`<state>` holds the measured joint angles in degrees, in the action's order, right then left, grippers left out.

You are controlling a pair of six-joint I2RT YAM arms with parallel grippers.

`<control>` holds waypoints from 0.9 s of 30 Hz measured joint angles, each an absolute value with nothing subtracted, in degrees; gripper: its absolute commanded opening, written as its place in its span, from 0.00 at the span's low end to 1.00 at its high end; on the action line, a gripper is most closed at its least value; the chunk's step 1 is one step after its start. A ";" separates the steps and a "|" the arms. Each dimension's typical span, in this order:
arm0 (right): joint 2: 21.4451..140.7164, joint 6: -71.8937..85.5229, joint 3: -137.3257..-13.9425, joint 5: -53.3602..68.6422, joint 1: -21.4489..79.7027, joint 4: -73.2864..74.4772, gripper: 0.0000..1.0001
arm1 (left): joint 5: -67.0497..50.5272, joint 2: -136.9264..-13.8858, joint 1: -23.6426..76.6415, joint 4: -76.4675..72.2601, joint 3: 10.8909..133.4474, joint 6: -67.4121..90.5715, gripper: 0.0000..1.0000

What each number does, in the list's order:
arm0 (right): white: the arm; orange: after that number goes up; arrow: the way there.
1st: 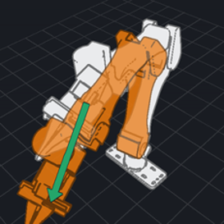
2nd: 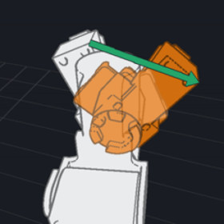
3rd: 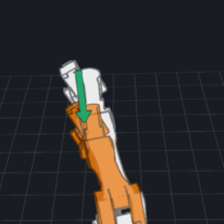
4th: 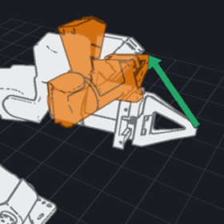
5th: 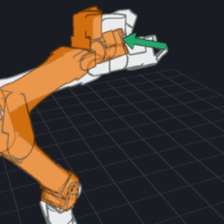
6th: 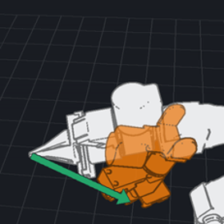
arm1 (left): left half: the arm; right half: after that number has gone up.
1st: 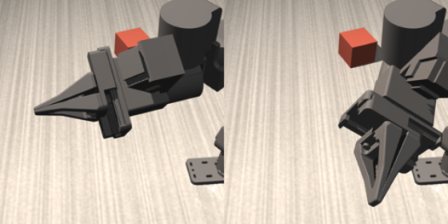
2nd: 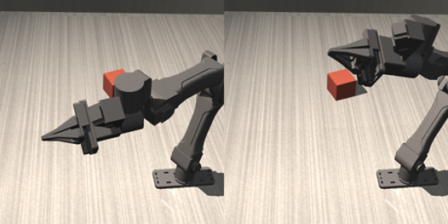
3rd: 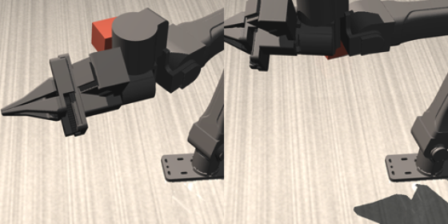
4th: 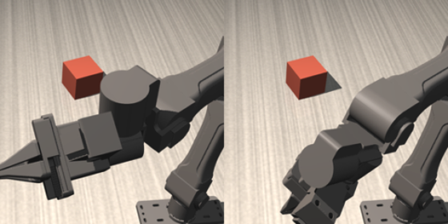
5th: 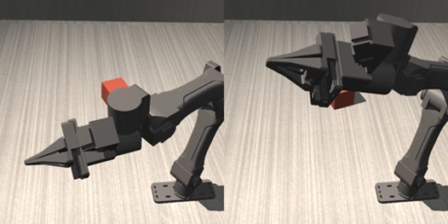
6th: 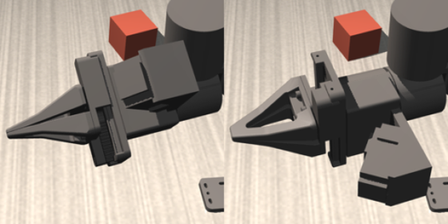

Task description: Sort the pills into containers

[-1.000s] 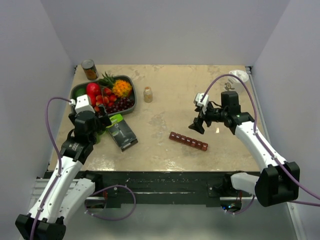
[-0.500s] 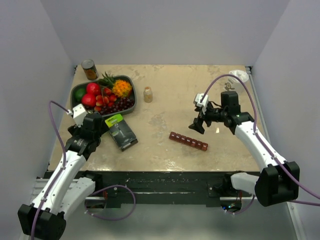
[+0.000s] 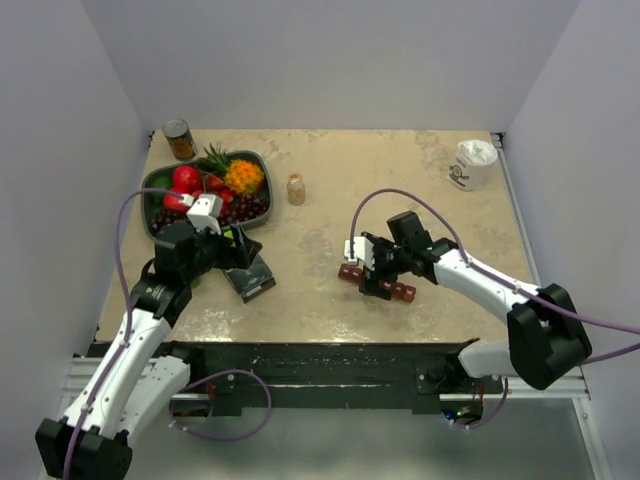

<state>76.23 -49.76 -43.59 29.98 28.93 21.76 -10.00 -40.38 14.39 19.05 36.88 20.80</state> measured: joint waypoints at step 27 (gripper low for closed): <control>90.74 -36.07 -48.90 20.38 34.83 13.32 0.72 | -23.70 -92.97 34.26 -23.44 37.43 34.24 0.53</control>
